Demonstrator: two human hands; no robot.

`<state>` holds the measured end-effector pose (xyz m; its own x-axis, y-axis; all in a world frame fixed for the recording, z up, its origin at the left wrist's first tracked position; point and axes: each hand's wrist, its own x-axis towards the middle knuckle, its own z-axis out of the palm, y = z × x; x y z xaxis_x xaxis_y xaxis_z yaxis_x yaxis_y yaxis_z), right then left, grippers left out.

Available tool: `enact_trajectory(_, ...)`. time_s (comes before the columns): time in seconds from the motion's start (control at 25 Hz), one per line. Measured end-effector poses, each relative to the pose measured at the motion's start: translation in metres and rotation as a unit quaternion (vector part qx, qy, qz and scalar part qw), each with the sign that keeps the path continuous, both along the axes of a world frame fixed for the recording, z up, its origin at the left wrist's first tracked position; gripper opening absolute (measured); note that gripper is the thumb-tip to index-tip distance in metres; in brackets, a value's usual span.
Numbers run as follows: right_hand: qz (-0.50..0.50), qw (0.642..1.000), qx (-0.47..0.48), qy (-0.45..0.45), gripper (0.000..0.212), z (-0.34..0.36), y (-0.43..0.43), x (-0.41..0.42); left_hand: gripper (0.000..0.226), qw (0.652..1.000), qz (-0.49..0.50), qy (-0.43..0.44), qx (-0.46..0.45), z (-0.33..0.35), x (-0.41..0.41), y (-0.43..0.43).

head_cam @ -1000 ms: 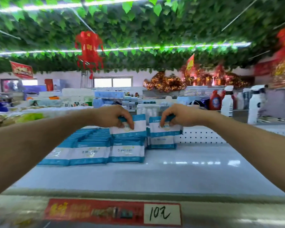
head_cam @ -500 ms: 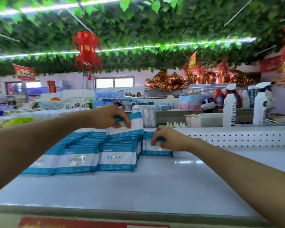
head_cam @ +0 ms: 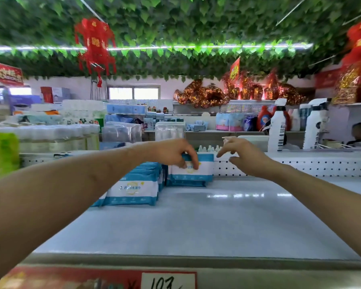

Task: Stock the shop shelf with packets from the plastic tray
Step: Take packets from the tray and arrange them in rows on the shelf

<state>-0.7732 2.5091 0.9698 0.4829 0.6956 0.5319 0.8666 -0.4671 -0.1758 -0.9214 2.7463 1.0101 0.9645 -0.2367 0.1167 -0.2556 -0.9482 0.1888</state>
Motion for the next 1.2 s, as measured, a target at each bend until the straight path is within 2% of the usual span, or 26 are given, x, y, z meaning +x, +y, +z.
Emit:
enact_trajectory(0.12, 0.003, 1.000, 0.007, -0.002, 0.043, 0.001, -0.017, -0.005, 0.032, 0.996, -0.007, 0.026, 0.080, -0.022, 0.009, 0.007)
enact_trajectory(0.4, 0.012, 0.999, -0.026, -0.040, 0.035, 0.007, -0.003, -0.029, 0.030, 0.985, 0.039, -0.024, 0.168, -0.028, 0.004, 0.016)
enact_trajectory(0.48, 0.025, 0.998, -0.038, -0.052, 0.033, 0.012, 0.012, -0.043, 0.025, 0.986, 0.055, -0.040, 0.153, -0.028, -0.005, 0.019)
enact_trajectory(0.64, 0.084, 0.990, -0.074, -0.087, 0.029, 0.024, 0.058, -0.076, 0.021, 0.991, 0.091, -0.075, 0.065, -0.017, -0.051, 0.037)
enact_trajectory(0.8, 0.156, 0.980, -0.077, -0.097, 0.029, 0.032, 0.120, -0.121, 0.022, 0.973, 0.197, -0.112, 0.037, -0.007, -0.133, 0.080)
enact_trajectory(0.92, 0.230, 0.964, -0.075, -0.112, 0.028, 0.033, 0.181, -0.173, 0.024, 0.936, 0.318, -0.143, 0.045, -0.012, -0.224, 0.127)
enact_trajectory(1.08, 0.363, 0.922, -0.058, -0.121, 0.026, 0.028, 0.264, -0.274, 0.022, 0.882, 0.436, -0.170, 0.060, -0.035, -0.371, 0.160)
enact_trajectory(1.2, 0.452, 0.881, -0.061, -0.124, 0.025, 0.014, 0.310, -0.366, 0.023, 0.843, 0.513, -0.134, 0.092, -0.059, -0.472, 0.155)
